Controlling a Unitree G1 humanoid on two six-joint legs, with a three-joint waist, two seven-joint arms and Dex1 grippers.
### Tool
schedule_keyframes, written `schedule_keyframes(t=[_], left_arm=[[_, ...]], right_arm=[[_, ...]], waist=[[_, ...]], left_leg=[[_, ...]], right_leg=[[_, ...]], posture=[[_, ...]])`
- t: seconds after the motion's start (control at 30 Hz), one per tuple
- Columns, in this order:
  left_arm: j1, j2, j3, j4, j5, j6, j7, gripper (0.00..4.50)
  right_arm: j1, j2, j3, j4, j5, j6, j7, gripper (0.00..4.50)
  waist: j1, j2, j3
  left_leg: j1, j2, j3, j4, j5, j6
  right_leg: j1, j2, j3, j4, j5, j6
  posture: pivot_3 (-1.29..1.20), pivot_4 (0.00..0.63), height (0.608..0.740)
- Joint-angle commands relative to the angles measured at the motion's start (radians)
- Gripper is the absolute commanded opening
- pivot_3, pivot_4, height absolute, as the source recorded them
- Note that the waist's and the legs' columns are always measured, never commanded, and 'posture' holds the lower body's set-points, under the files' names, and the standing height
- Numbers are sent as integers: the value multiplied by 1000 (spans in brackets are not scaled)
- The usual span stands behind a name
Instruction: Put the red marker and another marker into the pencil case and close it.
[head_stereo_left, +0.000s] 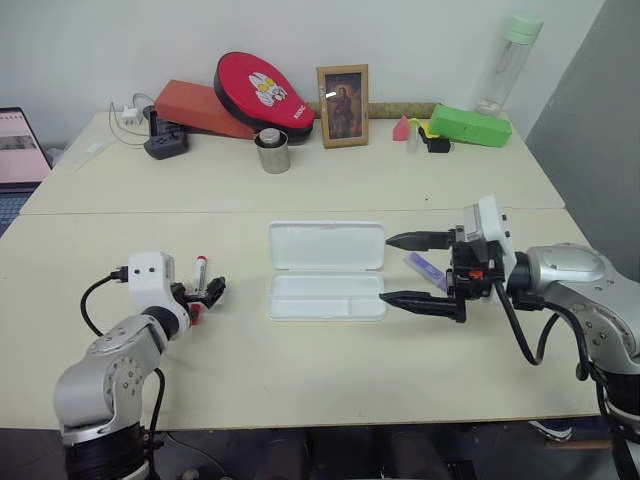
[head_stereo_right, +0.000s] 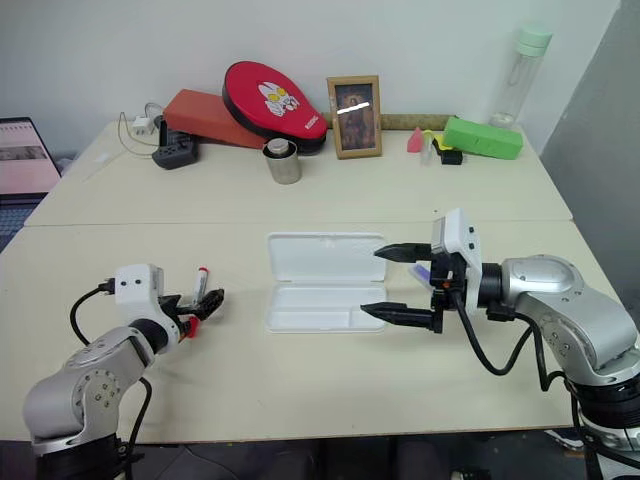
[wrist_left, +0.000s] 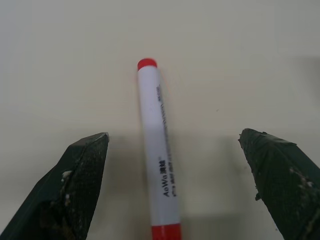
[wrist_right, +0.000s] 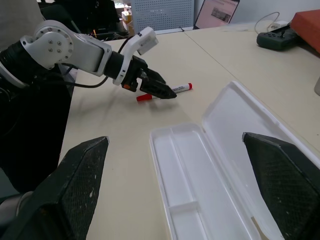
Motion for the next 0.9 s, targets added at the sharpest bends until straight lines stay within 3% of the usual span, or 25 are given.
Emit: schedule_keyframes(t=[0.03,0.1,0.67,0.8,0.9], left_arm=[[-9,13,-42,63,39,-20,5,4083],[-10,16,-42,75,43,-27,1,3852],[-27,53,-64,91,71,-48,-13,551],[-35,74,-84,84,86,-86,-34,426],[-11,182,-170,13,85,-187,-205,425]], right_arm=[[-9,11,-17,-35,3,-12,-12,4500],[-3,12,-22,-42,3,-9,-18,4500],[7,22,-19,-42,-4,-22,-34,4500],[10,21,-25,-38,-8,-25,-33,4500],[15,17,-50,-39,5,-19,-37,4500]], waist=[[2,2,-1],[3,3,-2],[6,3,-2],[6,3,-2],[6,2,-1]], left_leg=[[0,0,0,0,0,0],[1,0,1,0,0,0],[1,0,1,0,0,0],[1,0,0,0,0,0],[0,0,0,0,0,0]], right_leg=[[0,0,0,0,0,0],[0,0,1,0,0,0],[0,-1,0,0,0,0],[0,-1,0,0,0,0],[0,-1,0,0,0,0]], posture=[[0,150,740],[0,150,740],[0,150,740],[0,150,740],[0,150,740]])
